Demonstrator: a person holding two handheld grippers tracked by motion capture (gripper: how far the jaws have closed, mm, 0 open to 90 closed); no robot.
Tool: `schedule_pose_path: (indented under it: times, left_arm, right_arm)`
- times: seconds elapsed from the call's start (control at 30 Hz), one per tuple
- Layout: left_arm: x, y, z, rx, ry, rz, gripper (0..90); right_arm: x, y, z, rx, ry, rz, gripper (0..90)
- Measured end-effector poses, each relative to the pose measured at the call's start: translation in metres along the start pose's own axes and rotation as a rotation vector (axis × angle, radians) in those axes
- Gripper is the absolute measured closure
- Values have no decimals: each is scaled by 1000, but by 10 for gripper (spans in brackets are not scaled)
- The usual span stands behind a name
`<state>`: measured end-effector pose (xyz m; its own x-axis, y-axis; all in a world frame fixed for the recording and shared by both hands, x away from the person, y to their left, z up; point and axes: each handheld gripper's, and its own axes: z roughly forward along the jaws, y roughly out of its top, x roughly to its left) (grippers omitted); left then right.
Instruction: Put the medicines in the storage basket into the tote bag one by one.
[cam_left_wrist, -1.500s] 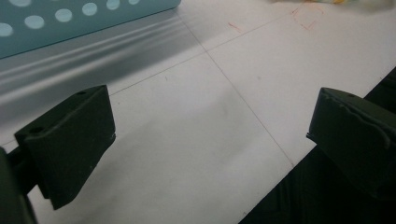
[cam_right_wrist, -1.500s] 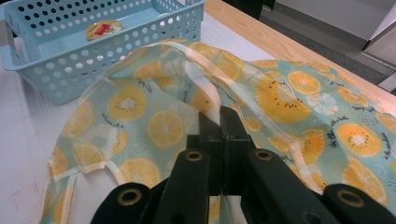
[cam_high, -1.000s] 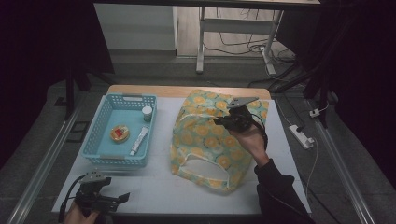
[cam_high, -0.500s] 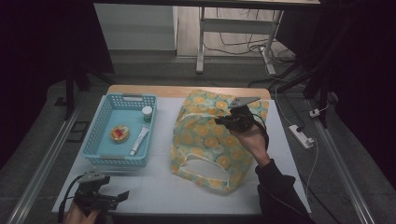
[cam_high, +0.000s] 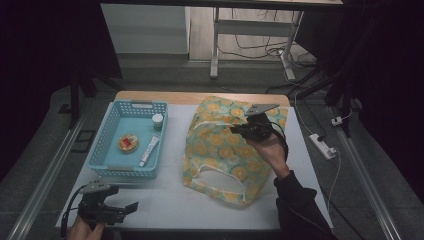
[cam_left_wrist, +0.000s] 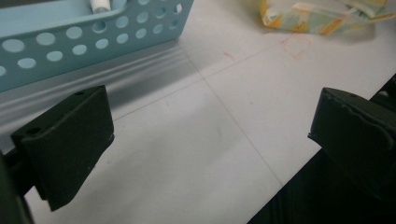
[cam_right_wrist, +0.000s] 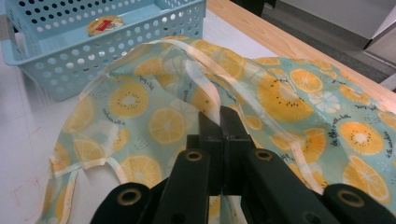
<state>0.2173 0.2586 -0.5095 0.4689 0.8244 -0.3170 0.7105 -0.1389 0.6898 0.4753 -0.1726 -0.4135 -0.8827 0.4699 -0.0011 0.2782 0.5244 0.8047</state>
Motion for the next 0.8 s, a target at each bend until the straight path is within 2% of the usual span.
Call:
schedule_pose_path:
  times: [0.07,0.2,0.4,0.63,0.8]
  left_arm:
    - [2,0,-2,-12,-11,-3,0]
    - [1,2,-6,-25,5,6,0]
    - [2,10,-12,-50,2,1,0]
    - [2,22,-17,-79,5,38,0]
    - [4,33,-17,-66,11,44,0]
  right_arm:
    - [0,0,-1,-3,3,3,896]
    - [0,0,-1,-3,4,4,896]
    - [-1,0,0,-1,5,3,896]
    - [0,0,-1,-1,5,-1,896]
    - [-1,0,-1,0,4,2,896]
